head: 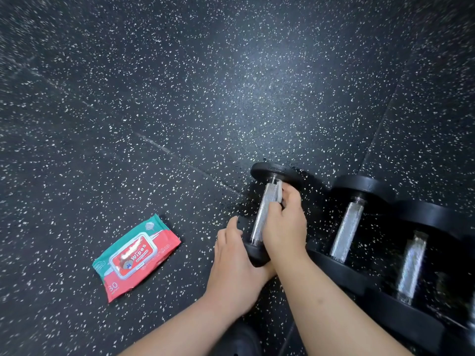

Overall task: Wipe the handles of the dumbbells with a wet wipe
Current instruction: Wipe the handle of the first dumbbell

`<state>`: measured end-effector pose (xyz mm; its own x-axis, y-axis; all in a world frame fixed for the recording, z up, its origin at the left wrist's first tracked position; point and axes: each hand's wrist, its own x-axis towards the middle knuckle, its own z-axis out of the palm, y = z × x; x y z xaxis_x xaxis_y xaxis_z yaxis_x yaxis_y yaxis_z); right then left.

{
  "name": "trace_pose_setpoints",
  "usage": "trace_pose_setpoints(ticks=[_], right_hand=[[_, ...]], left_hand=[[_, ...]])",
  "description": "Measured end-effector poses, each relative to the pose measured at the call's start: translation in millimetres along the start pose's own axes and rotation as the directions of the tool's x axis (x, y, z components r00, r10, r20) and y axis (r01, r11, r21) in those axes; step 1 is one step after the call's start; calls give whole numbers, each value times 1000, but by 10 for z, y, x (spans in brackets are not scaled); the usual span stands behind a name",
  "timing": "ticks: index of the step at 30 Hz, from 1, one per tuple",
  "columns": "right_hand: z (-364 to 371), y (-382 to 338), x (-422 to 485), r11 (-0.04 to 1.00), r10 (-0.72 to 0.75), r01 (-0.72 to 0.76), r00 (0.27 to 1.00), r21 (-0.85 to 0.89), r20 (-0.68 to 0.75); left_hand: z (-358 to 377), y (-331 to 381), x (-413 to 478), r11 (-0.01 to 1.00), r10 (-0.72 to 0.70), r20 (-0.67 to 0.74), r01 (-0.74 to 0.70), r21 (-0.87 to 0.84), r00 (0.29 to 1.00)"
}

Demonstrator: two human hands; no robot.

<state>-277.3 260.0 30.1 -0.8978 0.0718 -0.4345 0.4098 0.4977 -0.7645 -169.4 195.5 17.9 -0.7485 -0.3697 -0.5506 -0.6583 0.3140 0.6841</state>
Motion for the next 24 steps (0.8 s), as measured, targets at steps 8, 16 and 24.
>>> trace_pose_setpoints(ticks=[8,16,24], right_hand=[[-65,173,267,654,289,-401,916,641,278],[-53,193,439,409,384,-541,833,735,399],[1,112,403,460,424,-525,838,716,342]], left_hand=[[-30,-4,-8,1000,2,-36,-2,4,999],[-25,6,-20,1000,14,-44,-13,21,999],[-17,-1,-18,1000,13,-53,-12,23,999]])
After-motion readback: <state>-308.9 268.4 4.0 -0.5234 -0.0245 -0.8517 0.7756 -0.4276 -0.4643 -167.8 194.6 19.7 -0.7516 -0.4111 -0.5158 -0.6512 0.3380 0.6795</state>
